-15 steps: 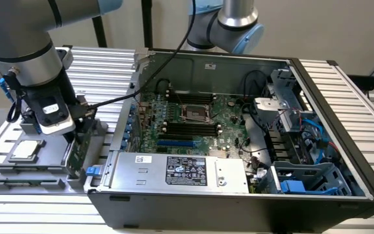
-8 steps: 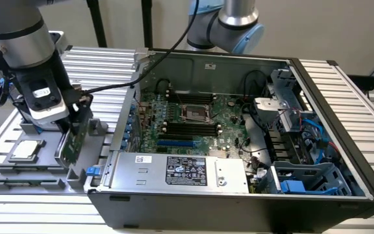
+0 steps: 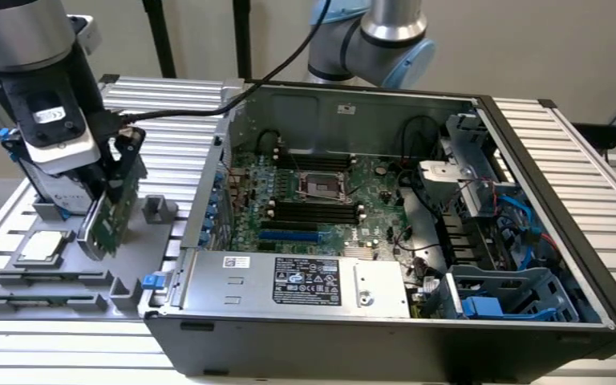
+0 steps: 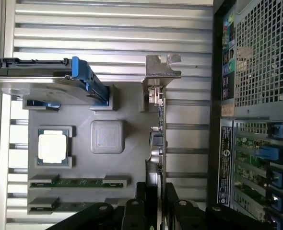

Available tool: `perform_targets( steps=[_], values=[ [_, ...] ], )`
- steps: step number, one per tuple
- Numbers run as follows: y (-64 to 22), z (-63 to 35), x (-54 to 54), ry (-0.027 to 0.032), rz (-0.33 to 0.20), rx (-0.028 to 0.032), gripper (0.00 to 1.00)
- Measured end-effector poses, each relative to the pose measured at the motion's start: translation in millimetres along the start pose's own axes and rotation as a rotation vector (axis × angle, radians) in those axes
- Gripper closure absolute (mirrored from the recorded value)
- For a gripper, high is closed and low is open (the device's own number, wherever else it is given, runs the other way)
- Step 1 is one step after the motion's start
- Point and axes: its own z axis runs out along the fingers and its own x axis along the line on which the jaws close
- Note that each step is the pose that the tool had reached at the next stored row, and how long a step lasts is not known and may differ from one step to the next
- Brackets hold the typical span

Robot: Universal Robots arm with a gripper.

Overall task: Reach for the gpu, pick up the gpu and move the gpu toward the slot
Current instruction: 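Pick up the gpu and move the gpu toward the slot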

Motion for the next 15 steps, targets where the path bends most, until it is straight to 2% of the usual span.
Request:
perform_targets(
  steps=[8, 15],
  values=[
    [1.2, -36.2, -3.6, 0.0061, -0.006, -0.0001, 0.74],
    [2.7, -63.6, -14.5, 0.0140, -0.011, -0.0006, 0.74]
  ],
)
